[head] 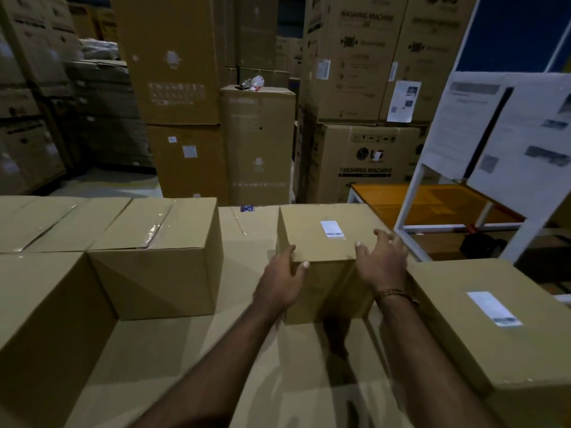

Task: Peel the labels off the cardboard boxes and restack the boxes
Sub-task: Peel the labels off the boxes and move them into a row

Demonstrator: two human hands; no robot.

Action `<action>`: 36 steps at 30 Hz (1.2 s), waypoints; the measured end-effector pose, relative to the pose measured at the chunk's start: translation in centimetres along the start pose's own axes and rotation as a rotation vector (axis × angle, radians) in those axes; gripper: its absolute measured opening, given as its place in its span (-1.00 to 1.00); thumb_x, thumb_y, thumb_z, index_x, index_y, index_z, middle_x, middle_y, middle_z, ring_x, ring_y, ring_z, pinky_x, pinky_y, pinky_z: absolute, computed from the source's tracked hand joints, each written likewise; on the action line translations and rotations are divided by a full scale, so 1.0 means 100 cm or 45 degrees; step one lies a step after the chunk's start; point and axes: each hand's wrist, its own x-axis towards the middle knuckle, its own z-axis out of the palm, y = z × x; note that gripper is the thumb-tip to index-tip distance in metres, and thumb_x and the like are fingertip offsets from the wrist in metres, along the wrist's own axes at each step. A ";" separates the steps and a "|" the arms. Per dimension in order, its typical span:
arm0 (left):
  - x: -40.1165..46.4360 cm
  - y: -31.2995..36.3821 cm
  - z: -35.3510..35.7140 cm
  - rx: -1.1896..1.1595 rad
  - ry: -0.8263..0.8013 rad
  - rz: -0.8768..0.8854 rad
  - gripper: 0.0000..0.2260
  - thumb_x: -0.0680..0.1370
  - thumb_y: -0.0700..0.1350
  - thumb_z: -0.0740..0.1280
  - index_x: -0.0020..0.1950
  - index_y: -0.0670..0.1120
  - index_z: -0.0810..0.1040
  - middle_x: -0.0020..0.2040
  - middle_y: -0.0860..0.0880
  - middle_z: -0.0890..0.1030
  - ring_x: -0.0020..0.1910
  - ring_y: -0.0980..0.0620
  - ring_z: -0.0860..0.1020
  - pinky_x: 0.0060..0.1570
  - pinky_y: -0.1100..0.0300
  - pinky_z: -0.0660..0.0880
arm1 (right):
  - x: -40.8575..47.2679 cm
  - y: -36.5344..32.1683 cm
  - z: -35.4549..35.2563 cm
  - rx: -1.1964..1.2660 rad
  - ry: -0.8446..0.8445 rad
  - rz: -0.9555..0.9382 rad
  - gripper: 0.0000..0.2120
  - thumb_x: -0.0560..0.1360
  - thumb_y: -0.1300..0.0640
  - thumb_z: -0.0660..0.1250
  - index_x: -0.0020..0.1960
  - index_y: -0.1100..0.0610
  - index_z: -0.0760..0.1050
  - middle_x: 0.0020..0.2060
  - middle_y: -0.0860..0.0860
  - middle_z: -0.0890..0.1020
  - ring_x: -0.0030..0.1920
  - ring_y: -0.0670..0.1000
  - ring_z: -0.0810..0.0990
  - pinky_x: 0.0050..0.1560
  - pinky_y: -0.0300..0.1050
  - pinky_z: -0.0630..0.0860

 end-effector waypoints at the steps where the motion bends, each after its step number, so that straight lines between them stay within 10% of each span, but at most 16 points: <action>1: 0.003 0.002 0.007 -0.029 0.003 -0.038 -0.35 0.64 0.29 0.24 0.67 0.07 0.24 0.55 -0.02 0.45 0.49 -0.07 0.45 0.40 -0.17 0.50 | 0.007 0.004 0.000 -0.030 -0.023 -0.006 -0.42 0.63 -0.12 0.37 0.58 0.06 0.36 0.57 0.17 0.31 0.57 0.22 0.25 0.52 0.27 0.36; 10: 0.012 0.012 0.029 -0.294 0.155 -0.212 -0.60 0.69 -0.04 0.35 0.53 0.00 0.44 0.35 -0.02 0.62 0.34 -0.08 0.57 0.31 -0.09 0.57 | 0.038 0.019 0.004 -0.131 -0.286 0.040 -0.25 0.57 -0.21 0.43 0.60 0.09 0.26 0.42 0.23 0.46 0.45 0.29 0.42 0.43 0.25 0.44; 20: -0.030 0.016 -0.039 -0.378 0.266 -0.431 -0.52 0.70 0.16 0.28 0.48 -0.13 0.37 0.26 -0.04 0.52 0.23 -0.06 0.53 0.06 0.04 0.57 | -0.002 0.001 -0.010 -0.041 -0.181 0.153 -0.31 0.49 -0.39 0.41 0.23 0.22 0.58 0.25 0.20 0.52 0.20 0.23 0.55 0.13 0.12 0.60; 36: -0.259 -0.042 -0.172 -0.487 0.458 -0.477 -0.75 0.62 0.07 0.41 0.21 -0.02 0.52 0.09 0.02 0.63 0.05 0.01 0.61 0.08 -0.03 0.61 | -0.260 -0.049 -0.083 0.197 -0.149 0.056 -0.42 0.49 -0.29 0.50 0.23 0.15 0.52 0.23 0.13 0.53 0.07 0.06 0.46 0.02 -0.07 0.43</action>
